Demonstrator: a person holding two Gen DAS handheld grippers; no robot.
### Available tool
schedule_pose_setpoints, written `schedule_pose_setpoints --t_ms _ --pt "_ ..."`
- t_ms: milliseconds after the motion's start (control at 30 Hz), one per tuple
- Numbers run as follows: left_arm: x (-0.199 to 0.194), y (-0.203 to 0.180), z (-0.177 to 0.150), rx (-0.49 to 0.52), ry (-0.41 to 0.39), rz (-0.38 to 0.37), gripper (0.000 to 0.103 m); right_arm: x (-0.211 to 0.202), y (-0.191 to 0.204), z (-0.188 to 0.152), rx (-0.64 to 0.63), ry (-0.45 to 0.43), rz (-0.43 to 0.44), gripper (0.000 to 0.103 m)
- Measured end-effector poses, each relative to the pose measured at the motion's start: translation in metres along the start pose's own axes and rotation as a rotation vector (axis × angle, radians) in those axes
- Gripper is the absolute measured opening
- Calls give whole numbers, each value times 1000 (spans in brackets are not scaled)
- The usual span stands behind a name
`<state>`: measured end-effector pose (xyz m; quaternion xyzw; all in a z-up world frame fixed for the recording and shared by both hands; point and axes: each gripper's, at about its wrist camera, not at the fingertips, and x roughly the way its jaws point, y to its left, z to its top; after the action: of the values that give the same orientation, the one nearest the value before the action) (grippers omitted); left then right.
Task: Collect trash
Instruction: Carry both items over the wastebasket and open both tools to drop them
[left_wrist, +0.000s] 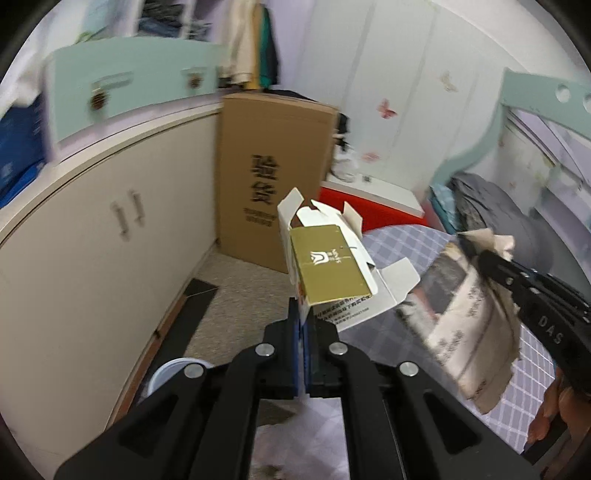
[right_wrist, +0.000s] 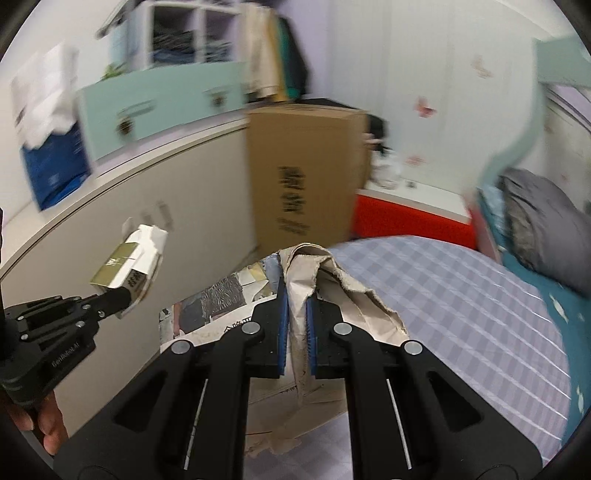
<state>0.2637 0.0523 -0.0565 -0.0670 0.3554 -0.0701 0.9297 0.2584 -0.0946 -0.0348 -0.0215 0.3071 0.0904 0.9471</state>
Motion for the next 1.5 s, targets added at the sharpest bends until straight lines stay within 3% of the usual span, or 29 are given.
schedule_pose_setpoints --t_ms 267,467,633,800,1033,1067,1100,1133,1167,1500 --pt "-4 132 -30 -123 48 107 2 71 139 -17 -127 101 139 9" --pt "30 205 -66 -208 145 177 2 142 206 -59 -209 230 150 9" --pt "81 239 -100 -265 260 189 2 194 221 -91 -243 322 113 9" --pt "136 250 -127 -310 369 167 2 230 218 -118 -270 386 60 9" --pt "179 252 -154 -351 442 148 3 261 202 -144 -249 454 27 9" --pt "184 251 -154 -355 452 146 9 264 201 -145 -248 457 27 9" --pt "187 251 -156 -358 463 143 31 265 202 -147 -247 460 27 9" --pt "191 251 -158 -362 470 145 43 266 202 -149 -246 466 28 9" --pt "191 251 -159 -360 464 157 62 268 203 -150 -246 468 29 9" --pt "184 262 -166 -378 452 201 71 274 213 -160 -239 494 56 9"
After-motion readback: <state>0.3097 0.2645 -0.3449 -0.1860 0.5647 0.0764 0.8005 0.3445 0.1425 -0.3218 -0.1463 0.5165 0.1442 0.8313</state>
